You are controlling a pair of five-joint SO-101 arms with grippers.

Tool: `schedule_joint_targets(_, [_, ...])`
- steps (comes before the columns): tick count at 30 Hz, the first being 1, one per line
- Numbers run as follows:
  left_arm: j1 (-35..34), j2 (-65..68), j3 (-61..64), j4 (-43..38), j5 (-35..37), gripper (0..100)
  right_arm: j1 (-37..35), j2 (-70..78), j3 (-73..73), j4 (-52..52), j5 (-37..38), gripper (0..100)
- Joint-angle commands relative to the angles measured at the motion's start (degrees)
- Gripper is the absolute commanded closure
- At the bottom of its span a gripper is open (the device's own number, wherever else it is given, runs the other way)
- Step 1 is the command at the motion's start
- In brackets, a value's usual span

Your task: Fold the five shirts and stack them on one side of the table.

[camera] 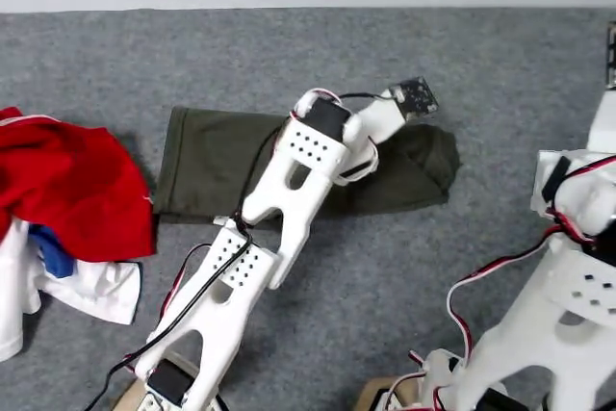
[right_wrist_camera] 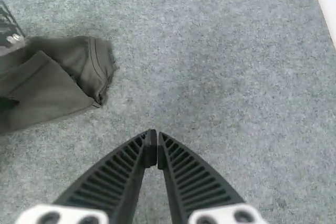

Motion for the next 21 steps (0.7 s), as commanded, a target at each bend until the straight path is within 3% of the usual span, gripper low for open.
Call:
schedule_joint_targets(1, [1.0, -0.7, -2.7, 1.8, 0.0, 82, 0.5, -1.5, -0.3, 2.2, -0.3, 98.8])
schedule_joint_targets(9, [3.7, -3.3, 1.6, 0.9, 1.9, 82, 0.7, -1.5, -0.3, 2.2, -0.2, 98.8])
schedule_joint_targets(21, [-3.8, -6.8, 2.2, 1.8, 1.9, 82, 0.5, -1.5, -0.3, 2.2, -0.2, 98.8])
